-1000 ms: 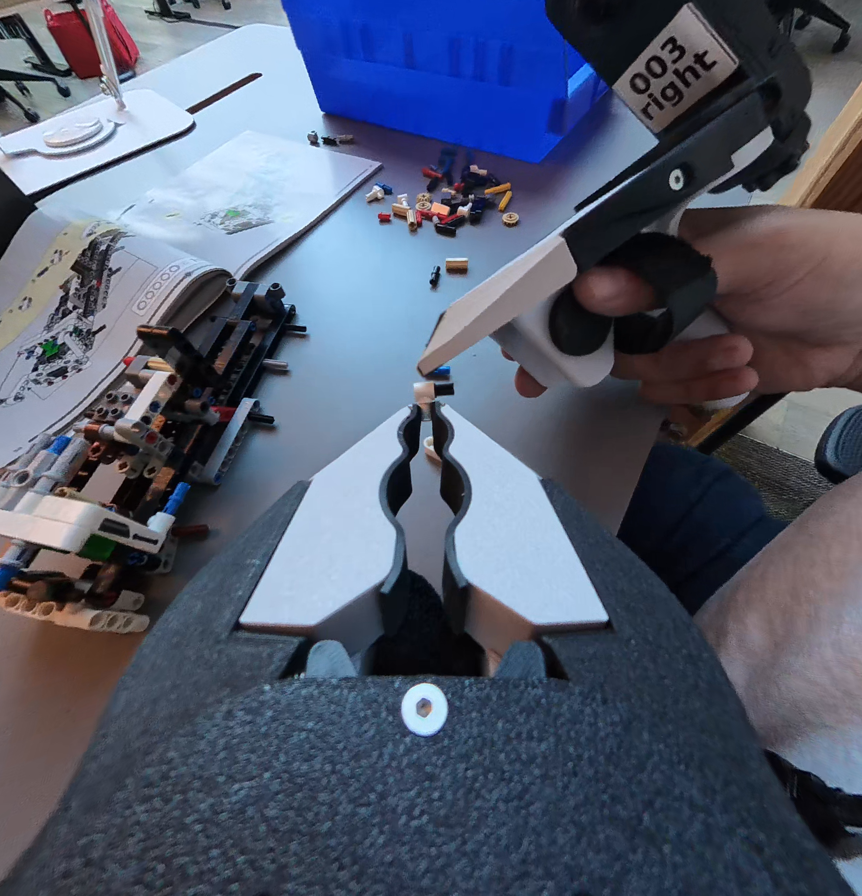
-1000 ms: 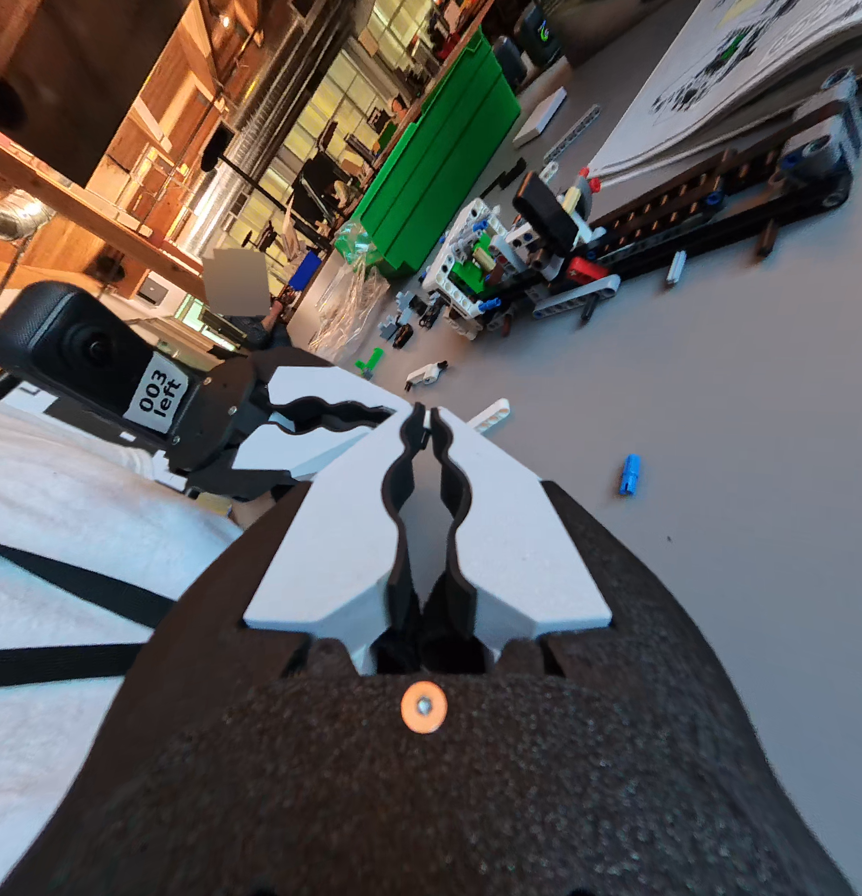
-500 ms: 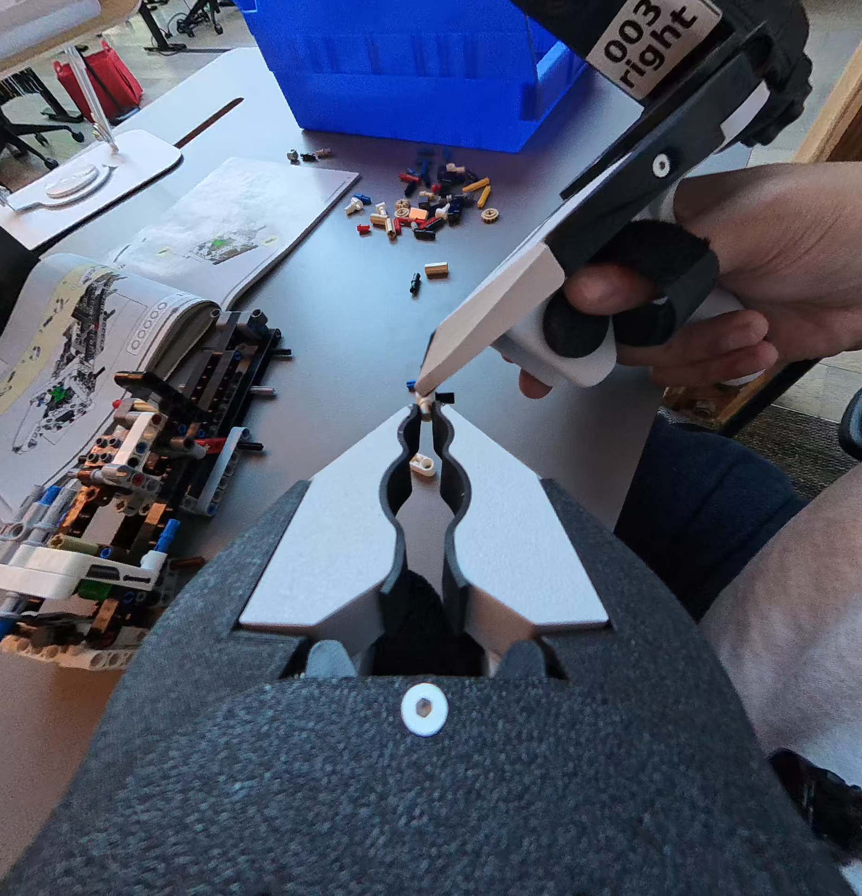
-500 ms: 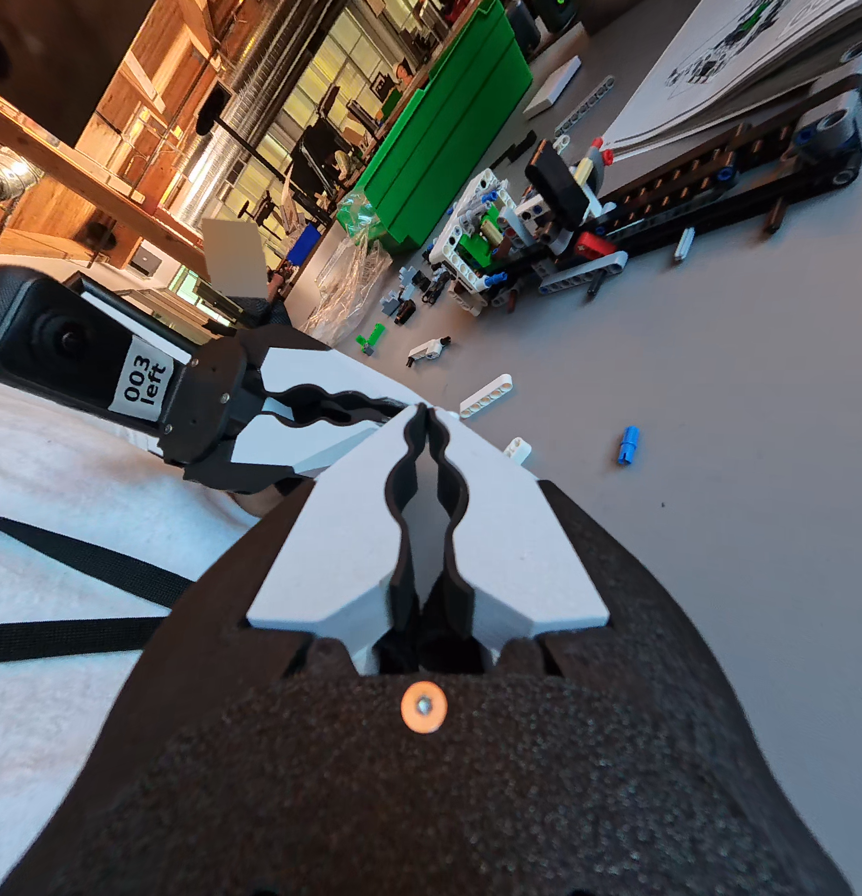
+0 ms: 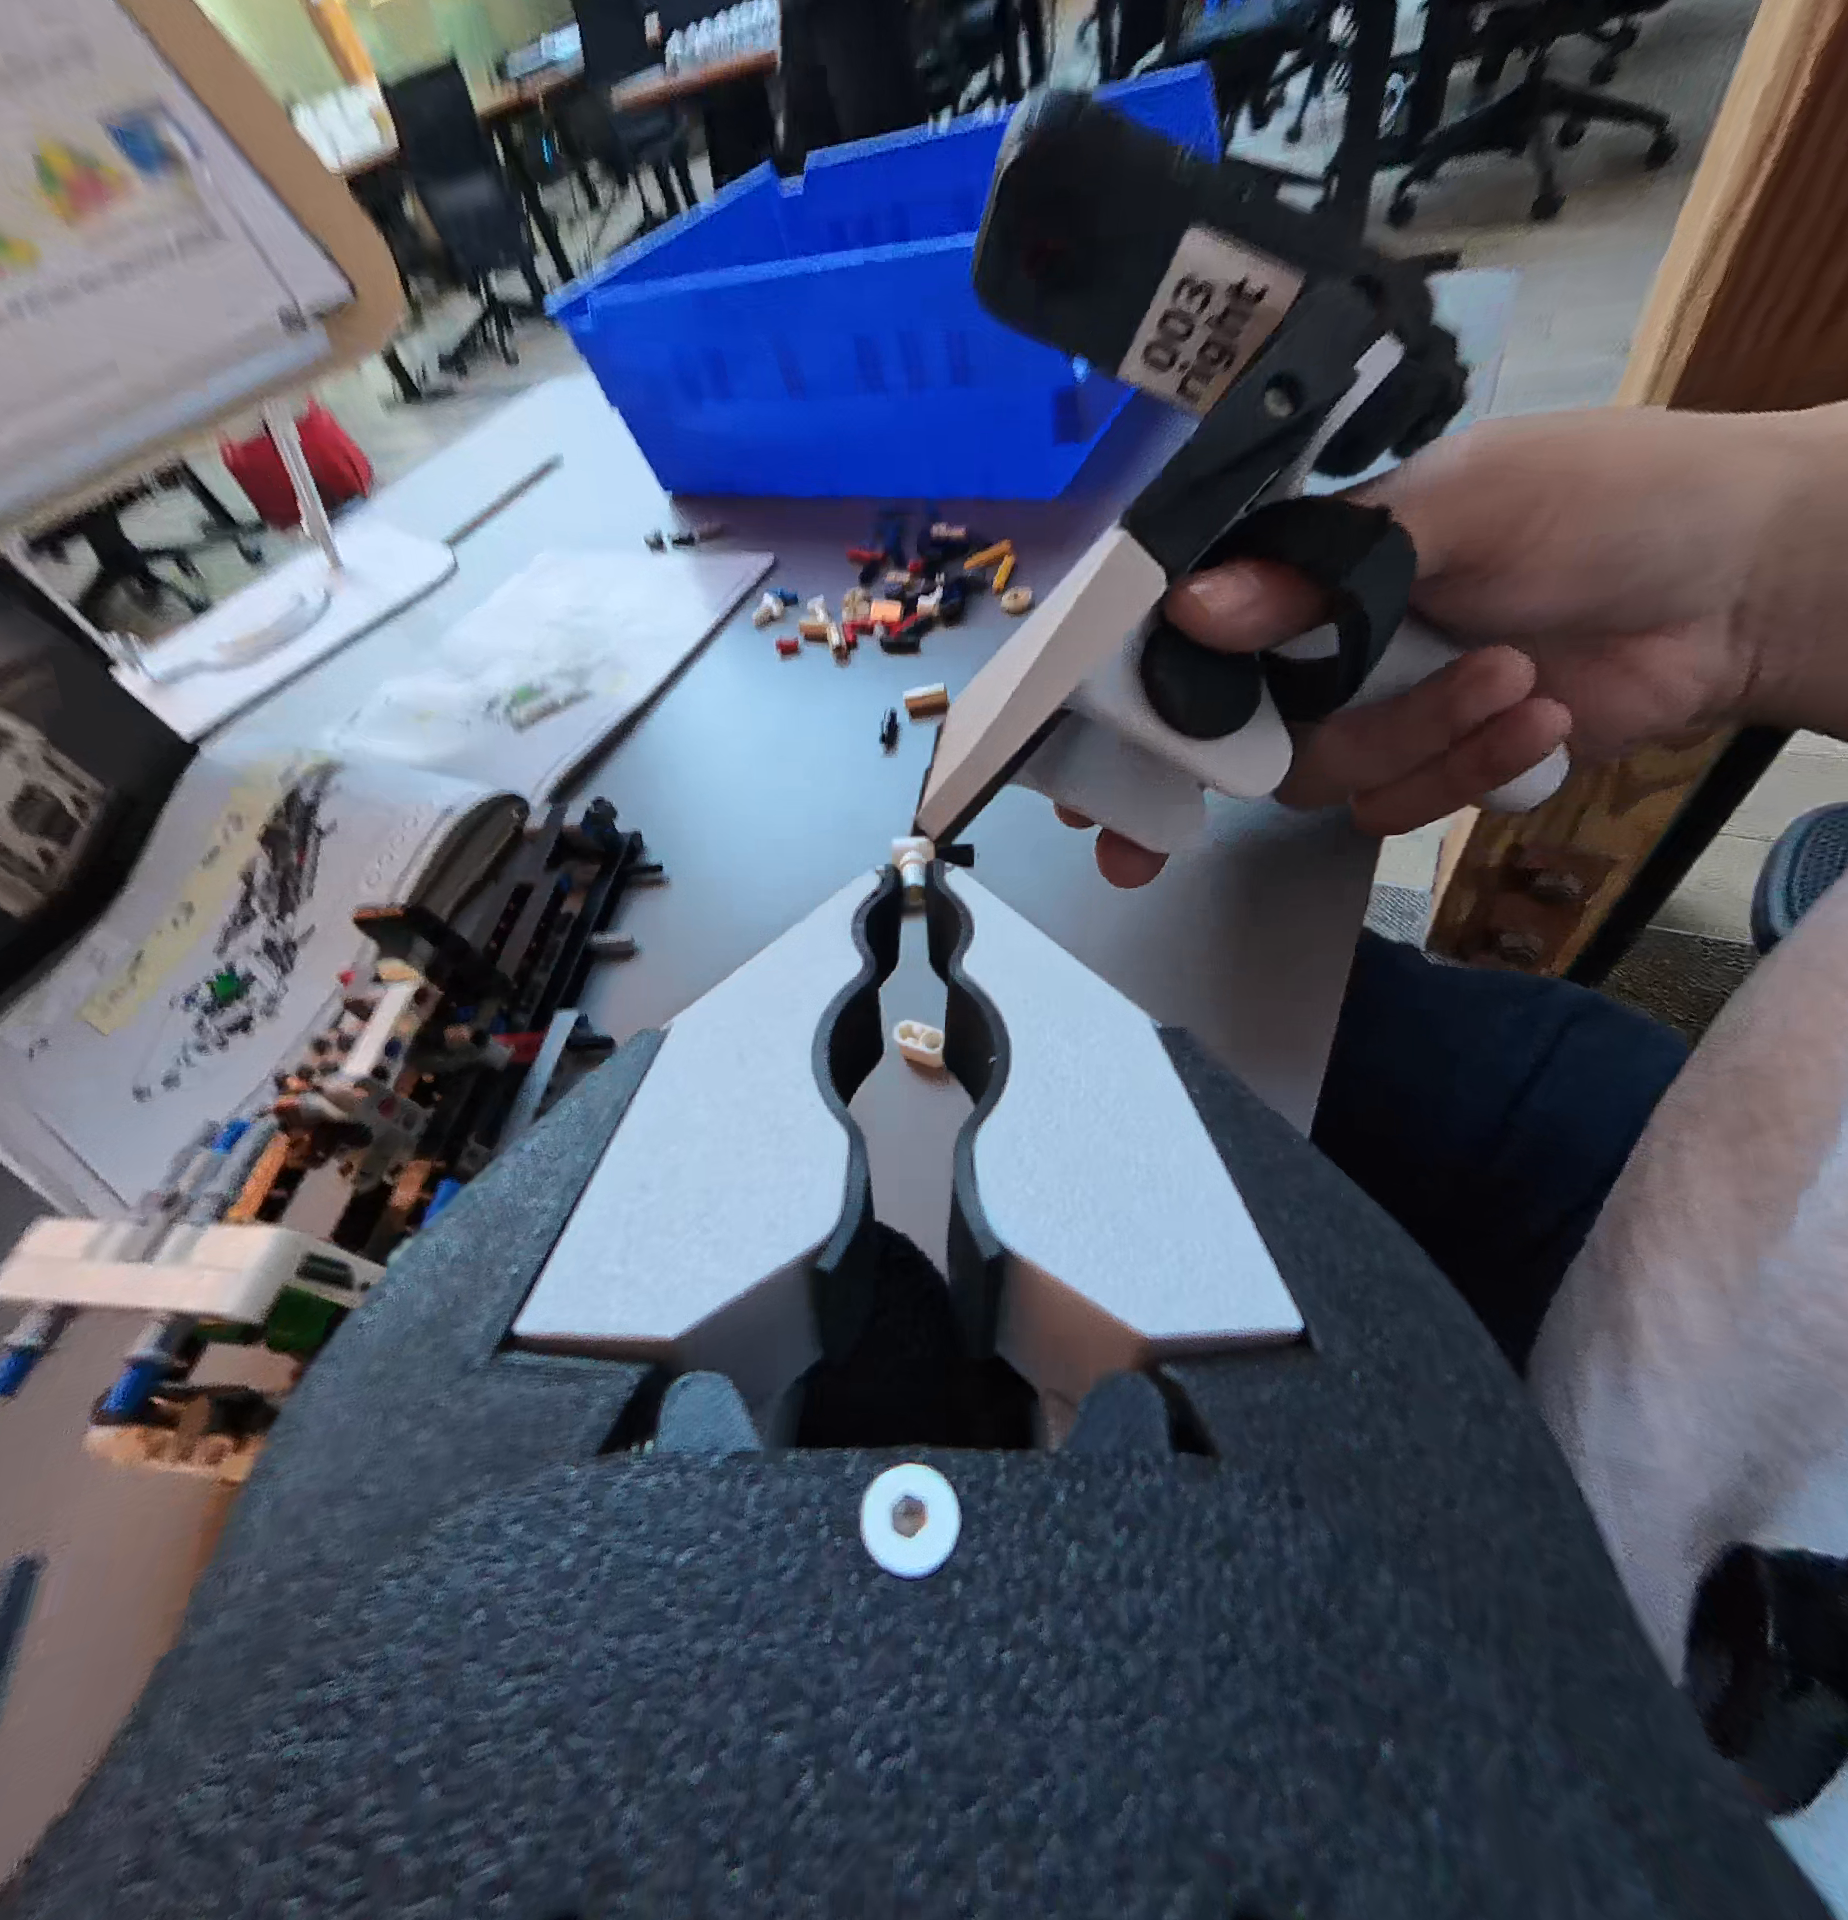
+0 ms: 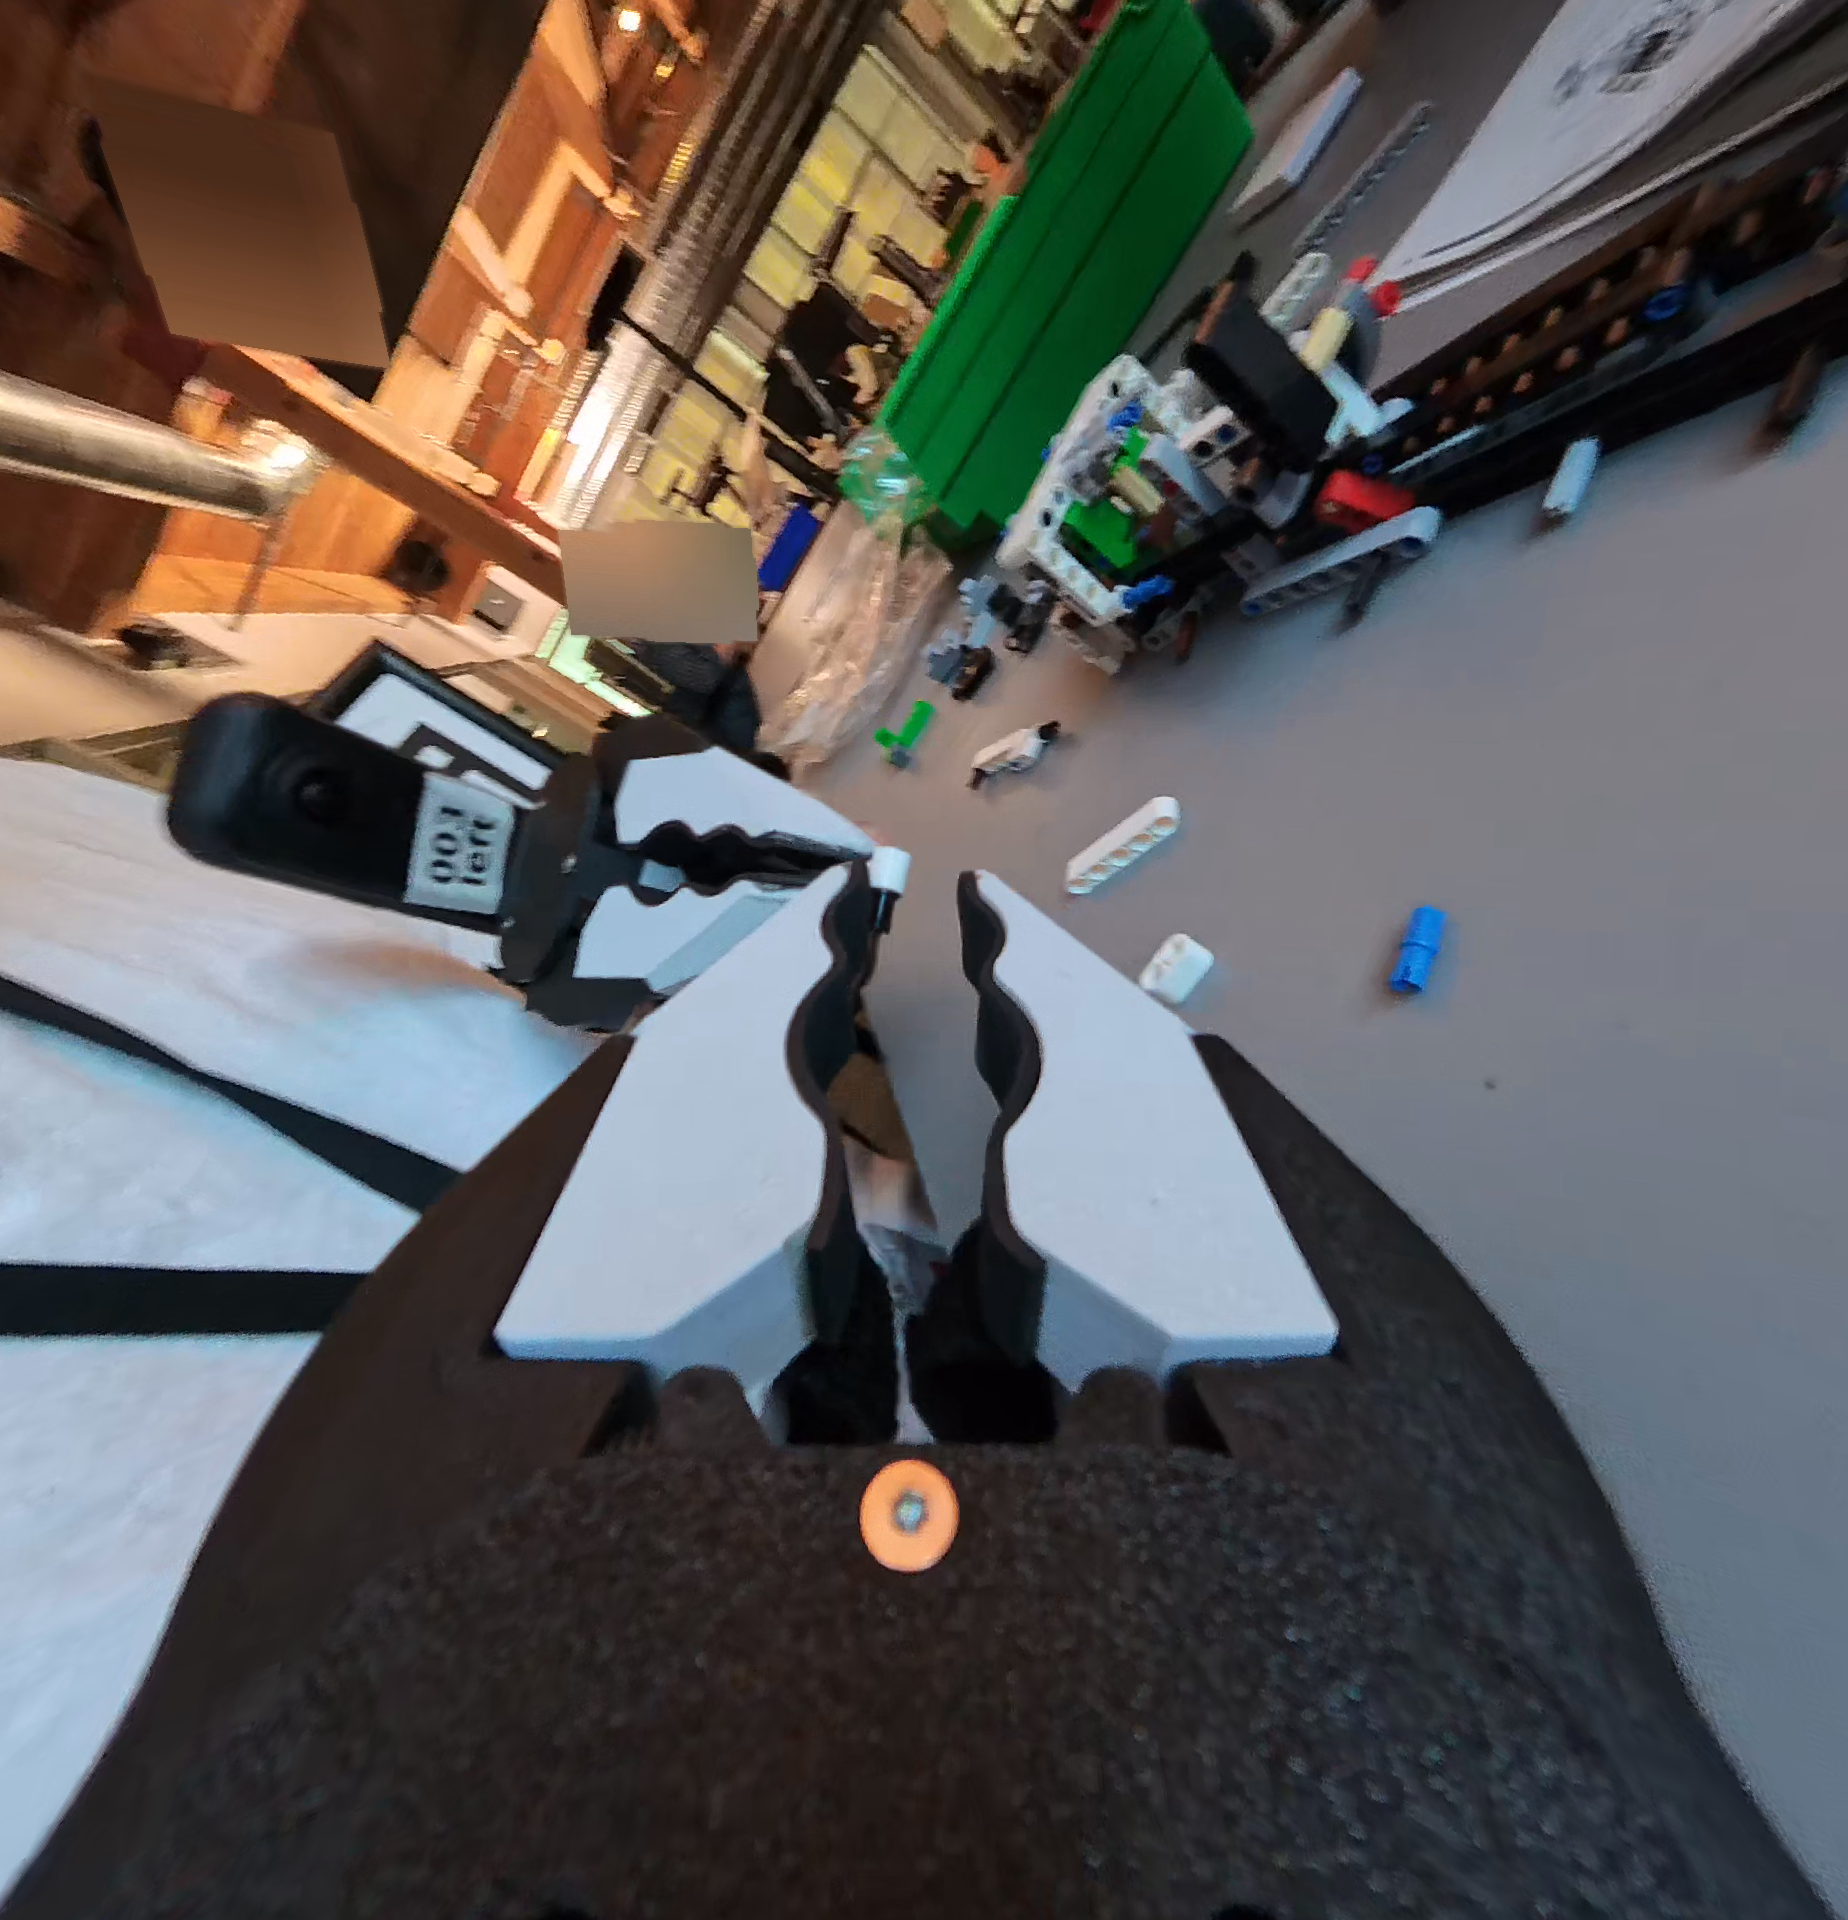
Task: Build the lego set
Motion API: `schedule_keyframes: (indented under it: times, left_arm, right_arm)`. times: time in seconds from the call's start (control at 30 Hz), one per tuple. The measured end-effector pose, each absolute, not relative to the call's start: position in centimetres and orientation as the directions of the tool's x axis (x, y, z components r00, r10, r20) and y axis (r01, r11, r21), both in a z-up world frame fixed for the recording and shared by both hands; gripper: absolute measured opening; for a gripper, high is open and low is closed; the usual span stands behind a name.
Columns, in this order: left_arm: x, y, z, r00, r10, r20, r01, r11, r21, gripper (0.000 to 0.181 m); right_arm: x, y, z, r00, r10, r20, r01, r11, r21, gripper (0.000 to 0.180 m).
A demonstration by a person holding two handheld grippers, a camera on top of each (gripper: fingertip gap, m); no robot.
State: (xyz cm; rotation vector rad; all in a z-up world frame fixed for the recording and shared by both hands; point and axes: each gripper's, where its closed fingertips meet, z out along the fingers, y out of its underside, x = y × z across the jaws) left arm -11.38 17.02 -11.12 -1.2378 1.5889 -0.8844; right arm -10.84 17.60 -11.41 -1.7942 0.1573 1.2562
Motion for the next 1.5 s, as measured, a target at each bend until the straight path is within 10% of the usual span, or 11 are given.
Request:
schedule_keyframes:
  times: [0.3,1.5]
  left_arm:
    - [-11.8,14.8,-10.7,-0.217,-0.861,-0.460,-0.220,0.502,-0.836,0.001]
    - [-12.1,16.1,-10.3,-0.103,-0.926,-0.363,-0.237,0.377,-0.895,0.002]
  right_arm:
    - [-12.4,16.3,-9.1,0.352,0.506,-0.788,-0.557,-0.564,-0.610,0.000]
    - [-12.1,16.8,-10.3,0.468,0.442,-0.765,-0.482,-0.598,-0.640,0.005]
